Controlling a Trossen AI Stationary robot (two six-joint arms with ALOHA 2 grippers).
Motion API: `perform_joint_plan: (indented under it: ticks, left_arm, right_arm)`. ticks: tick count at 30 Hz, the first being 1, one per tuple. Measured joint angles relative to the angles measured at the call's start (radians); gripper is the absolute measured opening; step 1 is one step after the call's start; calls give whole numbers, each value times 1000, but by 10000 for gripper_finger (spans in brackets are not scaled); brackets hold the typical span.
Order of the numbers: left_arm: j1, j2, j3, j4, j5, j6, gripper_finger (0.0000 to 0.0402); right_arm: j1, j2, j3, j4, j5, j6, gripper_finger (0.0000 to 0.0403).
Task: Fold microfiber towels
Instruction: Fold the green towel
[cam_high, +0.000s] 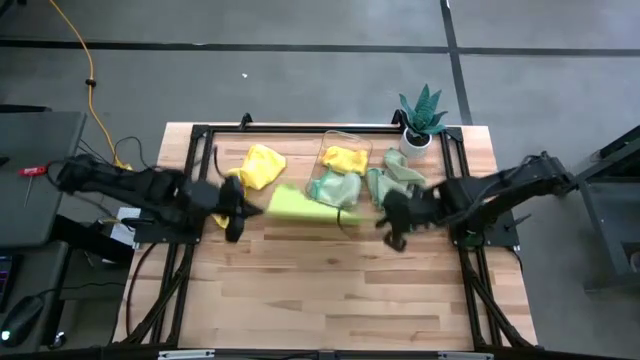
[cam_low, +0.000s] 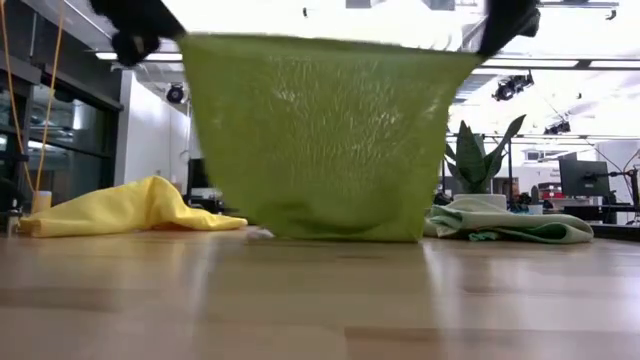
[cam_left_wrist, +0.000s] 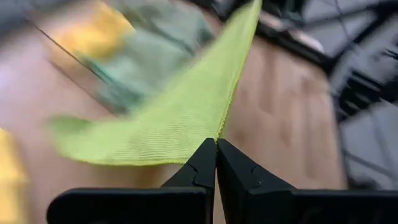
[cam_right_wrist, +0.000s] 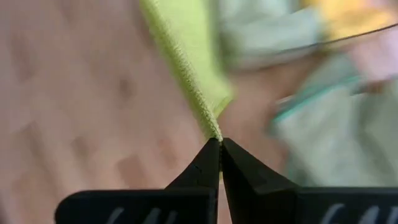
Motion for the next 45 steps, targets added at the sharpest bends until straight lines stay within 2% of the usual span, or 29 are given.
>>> perform_joint_plan:
  ticks: [3,5,9,12,15,21,24,28,32,35,38,45]
  left_arm:
    - [-150,15,26,11,-86,-68,0]
    - [-182,3,97,9,-206,-29,0]
    - [-154,-8,291,15,-380,233,0]
    - [-93,-2,413,20,-494,433,0]
    - [-31,5,472,16,-524,529,0]
    - [17,5,488,12,-472,566,0]
    - [19,24,483,3,-458,567,0]
    - [7,49,440,-29,-402,487,0]
    - [-49,83,325,-85,-380,346,0]
    - [-116,106,208,-87,-390,234,0]
    - [-187,119,126,-67,-400,107,0]
    - [-390,120,97,-34,-450,-78,0]
  right_arm:
    - [77,18,21,1,-70,23,0]
    - [91,18,89,-59,-27,40,0]
    - [57,16,302,-262,272,49,0]
    - [14,13,451,-265,444,5,0]
    - [-36,19,559,-233,437,-128,0]
    - [-103,41,675,-243,392,-243,0]
    - [-133,46,673,-262,353,-248,0]
    - [-118,77,673,-341,330,-173,0]
    - [-66,153,664,-463,312,-49,0]
    - [-19,177,583,-383,296,-26,0]
    - [16,184,477,-325,228,30,0]
    - [162,173,240,-149,171,273,0]
